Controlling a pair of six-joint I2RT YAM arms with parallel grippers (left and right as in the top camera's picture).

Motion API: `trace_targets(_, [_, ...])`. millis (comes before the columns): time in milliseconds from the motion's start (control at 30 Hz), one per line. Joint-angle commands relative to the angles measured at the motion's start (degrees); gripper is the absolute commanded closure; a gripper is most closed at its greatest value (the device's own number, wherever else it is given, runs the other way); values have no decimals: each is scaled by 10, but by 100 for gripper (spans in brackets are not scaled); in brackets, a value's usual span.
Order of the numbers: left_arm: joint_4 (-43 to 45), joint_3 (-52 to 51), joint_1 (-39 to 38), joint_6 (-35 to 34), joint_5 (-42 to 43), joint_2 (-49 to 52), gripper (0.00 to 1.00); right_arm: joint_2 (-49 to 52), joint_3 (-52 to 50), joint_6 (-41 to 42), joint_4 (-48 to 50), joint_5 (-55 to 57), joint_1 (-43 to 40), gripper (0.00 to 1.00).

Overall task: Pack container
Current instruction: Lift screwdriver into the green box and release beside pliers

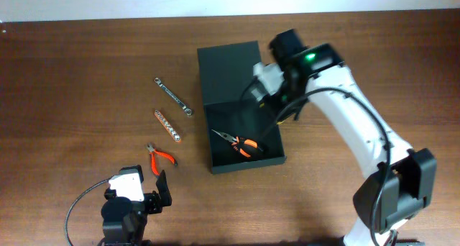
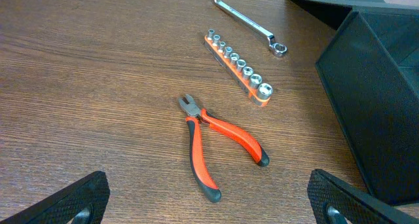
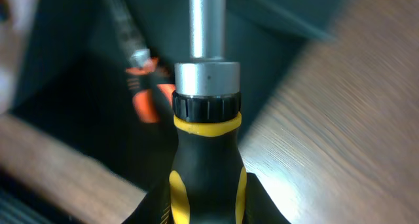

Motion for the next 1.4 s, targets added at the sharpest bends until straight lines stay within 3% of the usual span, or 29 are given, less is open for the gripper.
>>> trace_targets(0, [3,-3,4,-5,-6,-4,1,0,8,-77,5,-13,35,87])
trace_targets(167, [3,-3,4,-5,-6,-4,1,2,-22,-78,42,10,55,81])
trace_targets(667, [3,-3,4,-5,-6,-4,1,2,-219,-47,235,-2,55,80])
trace_targets(1033, [3,-3,4,-5,-6,-4,1,10,-267,-41,297,-1,55,74])
trace_targets(1200, [3,-3,4,-5,-6,-4,1,11,-267,-40,299,-2,55,41])
trace_targets(1300, [3,-3,4,-5,-6,-4,1,11,-267,-26,298,-2,55,2])
trace_targets(1367, [3,-3,4,-5,-6,-4,1,7,-266,-9,297,-2,55,1])
